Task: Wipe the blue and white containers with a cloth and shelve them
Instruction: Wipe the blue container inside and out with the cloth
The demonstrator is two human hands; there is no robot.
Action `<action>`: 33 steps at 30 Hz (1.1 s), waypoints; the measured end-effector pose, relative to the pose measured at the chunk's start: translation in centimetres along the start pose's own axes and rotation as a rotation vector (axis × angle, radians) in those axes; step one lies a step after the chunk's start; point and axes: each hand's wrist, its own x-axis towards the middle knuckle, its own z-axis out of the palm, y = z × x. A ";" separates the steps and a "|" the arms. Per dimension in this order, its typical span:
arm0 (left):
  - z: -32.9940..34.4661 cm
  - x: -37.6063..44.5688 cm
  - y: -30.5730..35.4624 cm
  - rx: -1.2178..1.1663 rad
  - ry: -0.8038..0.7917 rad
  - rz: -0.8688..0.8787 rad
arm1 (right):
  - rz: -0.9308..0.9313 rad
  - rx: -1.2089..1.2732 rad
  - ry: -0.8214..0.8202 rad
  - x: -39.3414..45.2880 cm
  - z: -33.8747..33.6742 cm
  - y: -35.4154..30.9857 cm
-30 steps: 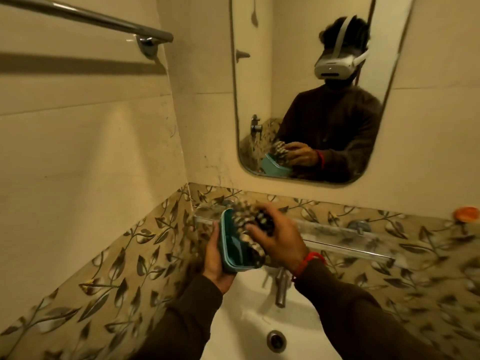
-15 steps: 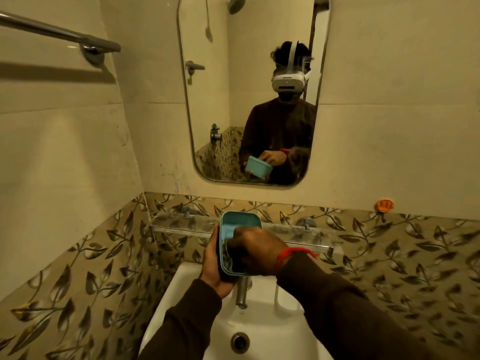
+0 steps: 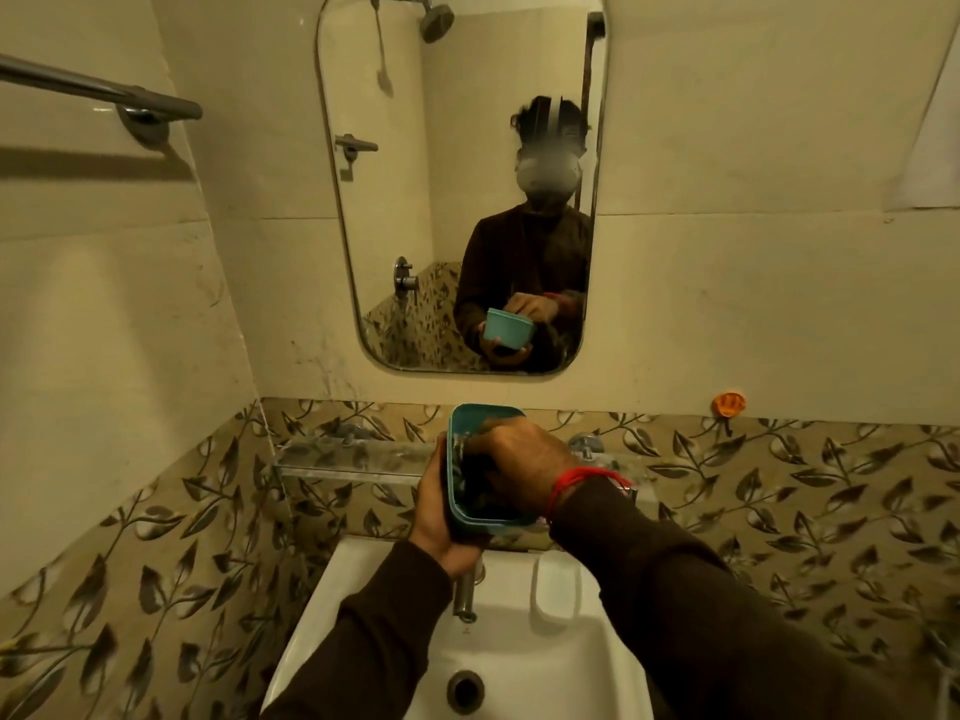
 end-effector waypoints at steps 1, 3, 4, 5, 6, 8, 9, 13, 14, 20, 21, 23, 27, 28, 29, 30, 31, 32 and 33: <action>-0.4 0.0 0.1 -0.002 -0.011 -0.007 | -0.057 0.001 -0.044 -0.2 0.1 0.1; -0.8 -0.1 0.0 -0.015 -0.039 -0.021 | -0.144 0.019 -0.127 -0.8 0.3 0.4; -0.8 -0.2 -0.2 -0.021 -0.054 -0.026 | -0.150 0.047 -0.141 -1.0 0.3 0.5; -0.5 -0.4 -0.4 -0.027 -0.062 -0.030 | -0.126 0.090 -0.116 -1.1 0.3 0.7; -0.1 -0.5 -0.6 -0.038 -0.065 -0.037 | -0.064 0.146 -0.051 -1.1 0.2 0.9; 0.8 -0.6 -1.1 -0.063 -0.075 -0.054 | 0.116 0.263 0.172 -0.9 0.1 1.2; 1.3 -0.6 -1.3 -0.074 -0.076 -0.061 | 0.192 0.308 0.270 -0.8 0.0 1.3; 2.3 -0.1 -0.9 -0.077 -0.058 -0.034 | 0.210 0.295 0.424 -1.0 0.7 0.7; 2.3 0.0 -0.8 -0.075 -0.056 -0.031 | 0.208 0.300 0.449 -1.1 0.9 0.7; 1.3 0.1 -0.6 -0.083 -0.030 -0.055 | 0.048 0.292 0.259 -2.0 -0.2 0.8; 1.0 0.1 -0.5 -0.079 -0.030 -0.049 | -0.033 0.270 0.173 -2.3 -0.5 0.8; 0.9 -0.1 -0.4 -0.072 -0.044 -0.049 | -0.137 0.243 0.042 -2.7 -1.4 0.9; 1.6 -0.7 -0.9 -0.090 -0.096 -0.071 | -0.119 0.258 0.005 -2.7 -1.9 1.4; 1.7 -0.7 -1.1 -0.082 -0.089 -0.066 | -0.098 0.232 0.054 -2.6 -1.8 1.4; 2.0 -0.7 -1.1 -0.073 -0.073 -0.060 | -0.061 0.187 0.121 -2.3 -1.6 1.4; 2.4 -0.6 -1.1 -0.064 -0.054 -0.058 | -0.007 0.135 0.195 -2.0 -1.5 1.4; 2.8 -0.6 -1.1 -0.057 -0.039 -0.063 | 0.053 0.092 0.264 -1.8 -1.5 1.6; 3.1 -0.5 -1.2 -0.050 -0.027 -0.068 | 0.101 0.054 0.310 -1.5 -1.5 1.8; 3.4 -0.3 -1.2 -0.044 -0.017 -0.064 | 0.122 0.017 0.327 -1.3 -1.5 1.9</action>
